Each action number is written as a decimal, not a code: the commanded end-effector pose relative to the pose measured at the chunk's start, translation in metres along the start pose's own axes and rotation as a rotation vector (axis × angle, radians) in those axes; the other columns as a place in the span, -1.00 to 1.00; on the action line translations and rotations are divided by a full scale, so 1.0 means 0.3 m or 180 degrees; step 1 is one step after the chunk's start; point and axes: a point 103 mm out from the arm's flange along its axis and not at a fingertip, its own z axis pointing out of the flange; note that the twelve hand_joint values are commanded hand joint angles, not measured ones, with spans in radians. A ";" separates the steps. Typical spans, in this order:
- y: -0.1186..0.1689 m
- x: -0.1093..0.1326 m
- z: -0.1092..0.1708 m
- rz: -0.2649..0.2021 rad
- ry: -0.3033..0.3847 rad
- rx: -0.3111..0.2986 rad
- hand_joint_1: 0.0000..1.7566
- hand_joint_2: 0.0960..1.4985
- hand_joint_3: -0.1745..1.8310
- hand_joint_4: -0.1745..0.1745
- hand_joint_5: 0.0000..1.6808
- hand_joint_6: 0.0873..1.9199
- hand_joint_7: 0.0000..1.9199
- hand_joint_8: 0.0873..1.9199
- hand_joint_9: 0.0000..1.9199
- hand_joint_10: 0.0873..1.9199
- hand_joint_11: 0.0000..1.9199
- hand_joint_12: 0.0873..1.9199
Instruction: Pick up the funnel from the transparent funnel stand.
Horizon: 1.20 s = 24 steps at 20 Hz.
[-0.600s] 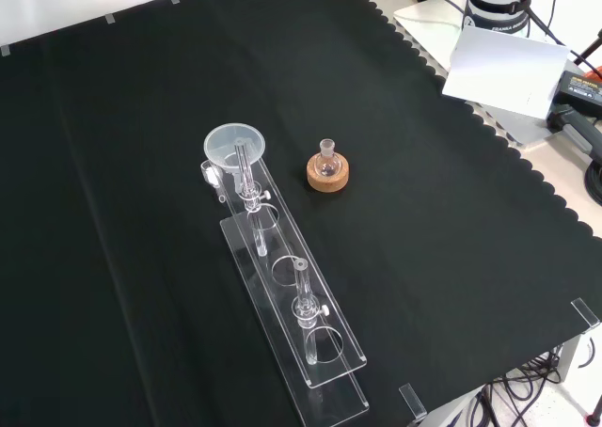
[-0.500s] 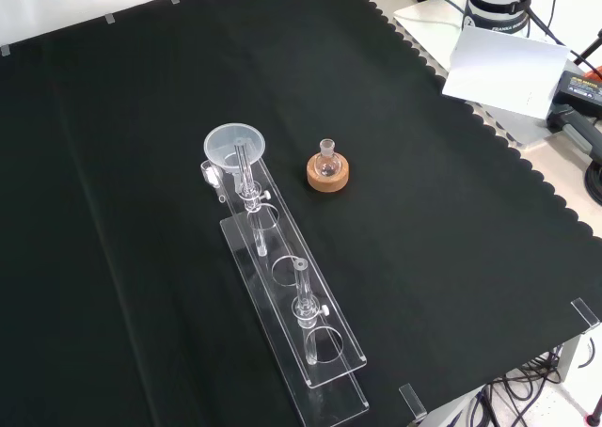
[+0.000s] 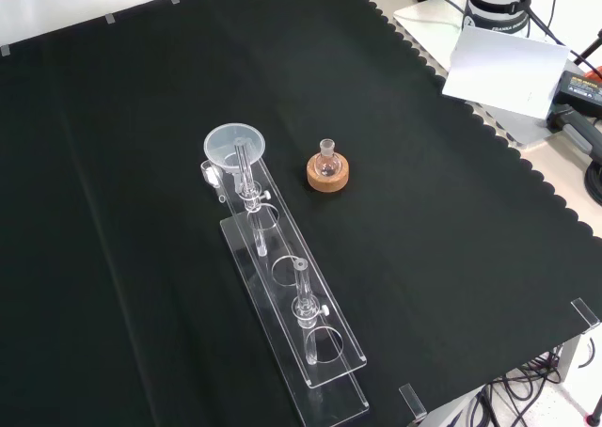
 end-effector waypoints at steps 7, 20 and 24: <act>0.129 0.008 0.074 0.0084 0.0005 0.0157 -1.00 0.51 -0.39 0.21 -0.80 -1.00 -1.00 -0.66 -0.89 -0.43 -0.93 0.38; 0.296 0.143 0.186 0.0071 -0.0054 0.0370 -1.00 0.51 -0.41 0.21 -0.80 -1.00 -0.99 -0.65 -0.87 -0.43 -0.92 0.39; 0.330 0.207 0.226 -0.0012 -0.0125 0.0468 -0.93 0.44 -0.45 0.18 -0.80 -1.00 -0.91 -0.59 -0.83 -0.40 -0.92 0.40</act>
